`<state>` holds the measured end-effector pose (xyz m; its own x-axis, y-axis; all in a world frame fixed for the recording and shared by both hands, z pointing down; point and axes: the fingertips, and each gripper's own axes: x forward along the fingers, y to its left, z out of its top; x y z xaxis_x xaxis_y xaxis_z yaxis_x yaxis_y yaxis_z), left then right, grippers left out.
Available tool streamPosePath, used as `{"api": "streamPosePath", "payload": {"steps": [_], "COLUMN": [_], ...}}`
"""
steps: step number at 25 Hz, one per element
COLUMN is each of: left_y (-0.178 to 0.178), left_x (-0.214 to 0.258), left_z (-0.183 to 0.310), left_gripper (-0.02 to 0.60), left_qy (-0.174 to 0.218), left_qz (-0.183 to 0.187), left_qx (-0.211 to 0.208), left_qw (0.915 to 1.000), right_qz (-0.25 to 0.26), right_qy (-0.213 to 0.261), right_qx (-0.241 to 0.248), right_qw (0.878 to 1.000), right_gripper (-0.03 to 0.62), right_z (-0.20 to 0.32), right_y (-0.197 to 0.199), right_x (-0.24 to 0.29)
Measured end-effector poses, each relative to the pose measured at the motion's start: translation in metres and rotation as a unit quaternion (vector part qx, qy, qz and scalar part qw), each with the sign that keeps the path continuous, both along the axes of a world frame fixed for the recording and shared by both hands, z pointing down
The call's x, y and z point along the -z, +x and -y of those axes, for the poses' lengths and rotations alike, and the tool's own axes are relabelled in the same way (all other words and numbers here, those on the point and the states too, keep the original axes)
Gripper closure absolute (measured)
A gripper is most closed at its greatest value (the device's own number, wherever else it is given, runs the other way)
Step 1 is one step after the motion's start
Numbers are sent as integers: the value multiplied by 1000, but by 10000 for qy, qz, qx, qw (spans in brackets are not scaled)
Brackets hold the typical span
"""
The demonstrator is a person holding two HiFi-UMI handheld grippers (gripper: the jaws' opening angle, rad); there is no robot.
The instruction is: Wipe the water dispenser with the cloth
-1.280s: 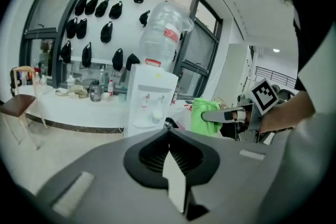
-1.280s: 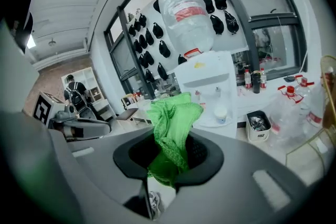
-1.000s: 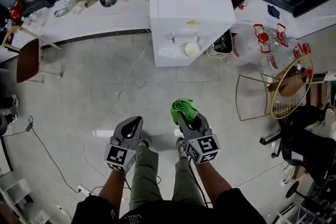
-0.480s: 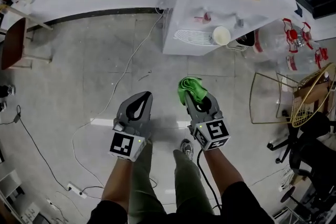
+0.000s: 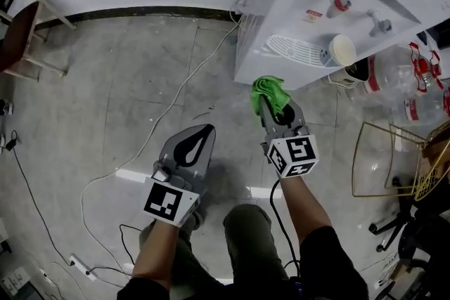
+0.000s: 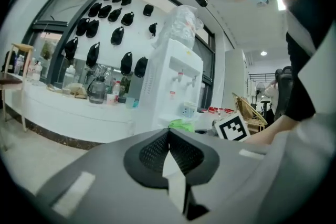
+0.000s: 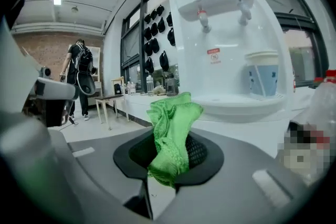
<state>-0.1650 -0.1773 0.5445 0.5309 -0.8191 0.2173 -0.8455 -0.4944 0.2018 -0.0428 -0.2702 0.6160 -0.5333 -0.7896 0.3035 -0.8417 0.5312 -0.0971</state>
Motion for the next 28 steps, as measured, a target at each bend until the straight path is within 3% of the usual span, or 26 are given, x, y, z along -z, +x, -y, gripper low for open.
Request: {"api": "streamPosePath", "payload": {"steps": [7,11,14,19,24,28], "left_y": [23,22,17,16,22,28], "left_x": [-5,4,5,11,9,3], "left_z": [-4,-15,-22,-18,-18,-17], "left_gripper": [578,578,578,578,578,578], "left_qy": [452,623,510,543,542,644], "left_qz": [185,114,-88,-98,-59,-171], "left_qx": [-393,-260,-184,-242,-282,-296], "left_qw": [9980,9977,9985,9982,9981,9973], "right_qz": [-307,-498,-685,-779,-761,-924], "right_qy": [553,605,525,571,477,389], "right_qx": [187,227,126,36,-174,-464], "right_qw": [9978,9967,9962,9953,9958,9939], "right_gripper": [502,502,502,500,500,500], "right_z": [56,83,96,100,97,96], "right_y": [-15,-27,-32,-33,-4,47], "right_x": [-47,-51,-54,-56,-65,-70]}}
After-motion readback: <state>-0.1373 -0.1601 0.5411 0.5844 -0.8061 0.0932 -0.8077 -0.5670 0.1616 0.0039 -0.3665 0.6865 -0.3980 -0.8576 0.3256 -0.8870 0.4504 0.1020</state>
